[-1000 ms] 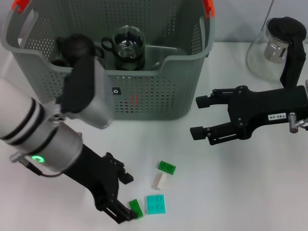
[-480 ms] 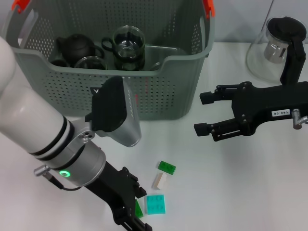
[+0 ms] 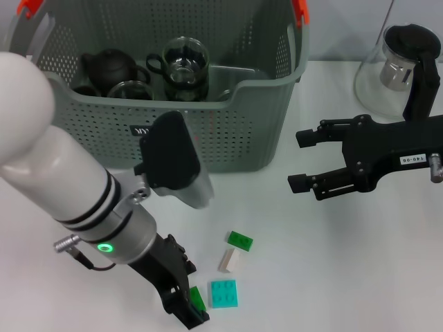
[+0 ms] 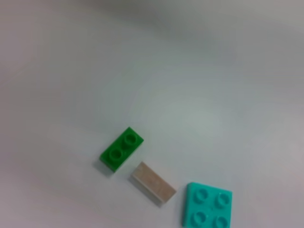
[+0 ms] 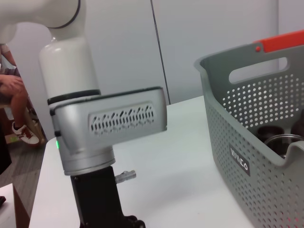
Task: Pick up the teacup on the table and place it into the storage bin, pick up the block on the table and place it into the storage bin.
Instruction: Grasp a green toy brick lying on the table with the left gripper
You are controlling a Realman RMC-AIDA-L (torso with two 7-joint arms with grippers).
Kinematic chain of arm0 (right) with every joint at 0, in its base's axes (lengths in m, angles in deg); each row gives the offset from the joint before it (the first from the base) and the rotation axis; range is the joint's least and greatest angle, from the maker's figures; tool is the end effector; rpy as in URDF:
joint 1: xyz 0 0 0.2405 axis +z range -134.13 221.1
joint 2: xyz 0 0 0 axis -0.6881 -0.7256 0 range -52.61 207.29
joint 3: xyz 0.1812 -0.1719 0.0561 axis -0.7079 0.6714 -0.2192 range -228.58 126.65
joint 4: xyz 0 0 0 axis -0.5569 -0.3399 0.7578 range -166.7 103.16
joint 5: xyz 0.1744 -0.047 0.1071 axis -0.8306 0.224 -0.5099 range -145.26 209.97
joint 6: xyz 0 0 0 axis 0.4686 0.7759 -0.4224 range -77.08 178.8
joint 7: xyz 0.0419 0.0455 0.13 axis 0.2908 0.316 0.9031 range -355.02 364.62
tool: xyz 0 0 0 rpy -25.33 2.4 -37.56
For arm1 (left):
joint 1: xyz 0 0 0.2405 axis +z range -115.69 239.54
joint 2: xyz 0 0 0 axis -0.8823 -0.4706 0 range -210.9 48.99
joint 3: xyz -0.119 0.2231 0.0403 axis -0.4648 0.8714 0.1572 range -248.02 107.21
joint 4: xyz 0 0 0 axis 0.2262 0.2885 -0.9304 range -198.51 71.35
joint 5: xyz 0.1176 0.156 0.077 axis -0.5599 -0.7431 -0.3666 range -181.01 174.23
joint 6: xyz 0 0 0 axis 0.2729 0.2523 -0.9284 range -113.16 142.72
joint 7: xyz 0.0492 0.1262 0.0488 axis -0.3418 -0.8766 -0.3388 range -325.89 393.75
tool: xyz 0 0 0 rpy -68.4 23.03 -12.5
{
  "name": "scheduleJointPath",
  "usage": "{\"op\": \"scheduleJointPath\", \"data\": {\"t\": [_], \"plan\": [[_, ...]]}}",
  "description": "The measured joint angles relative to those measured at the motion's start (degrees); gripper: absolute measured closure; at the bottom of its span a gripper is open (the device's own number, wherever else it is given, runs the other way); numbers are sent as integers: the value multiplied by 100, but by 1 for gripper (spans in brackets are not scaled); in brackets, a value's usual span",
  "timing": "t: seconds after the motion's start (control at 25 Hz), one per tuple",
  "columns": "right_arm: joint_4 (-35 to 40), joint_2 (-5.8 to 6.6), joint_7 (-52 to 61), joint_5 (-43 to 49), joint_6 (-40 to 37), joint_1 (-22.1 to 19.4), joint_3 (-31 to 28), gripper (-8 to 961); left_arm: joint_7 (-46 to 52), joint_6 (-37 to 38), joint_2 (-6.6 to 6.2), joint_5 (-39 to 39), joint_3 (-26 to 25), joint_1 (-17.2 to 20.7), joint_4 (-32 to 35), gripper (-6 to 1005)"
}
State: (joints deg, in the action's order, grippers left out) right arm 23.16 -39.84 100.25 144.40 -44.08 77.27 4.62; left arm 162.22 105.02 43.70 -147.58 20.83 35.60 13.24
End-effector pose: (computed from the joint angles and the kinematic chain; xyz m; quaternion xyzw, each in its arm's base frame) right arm 0.1904 0.3476 0.0198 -0.9746 0.1388 0.1703 0.0427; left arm -0.1851 0.2873 -0.0692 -0.9654 -0.1765 0.1914 0.0146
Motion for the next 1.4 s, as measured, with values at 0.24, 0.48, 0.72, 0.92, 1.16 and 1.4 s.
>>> {"op": "scheduleJointPath", "data": {"t": [0.24,0.48,0.72,0.92,1.16,1.4], "plan": [[8,24,0,2,3,4,-5,26,323,-91,6,-72,379,-4,108,220],[10,33,0,1,1,5,-4,25,598,-163,6,-143,503,-4,121,229],[10,43,0,-2,-4,5,-13,26,771,-181,6,-257,585,8,202,239],[8,46,-3,-16,-25,5,-81,26,848,-194,12,-294,685,16,215,247],[8,46,-7,-18,-22,5,-87,25,954,-269,15,-411,927,44,305,257],[8,51,-9,-17,-26,0,-113,25,1045,-323,15,-458,1038,51,339,267]]}}
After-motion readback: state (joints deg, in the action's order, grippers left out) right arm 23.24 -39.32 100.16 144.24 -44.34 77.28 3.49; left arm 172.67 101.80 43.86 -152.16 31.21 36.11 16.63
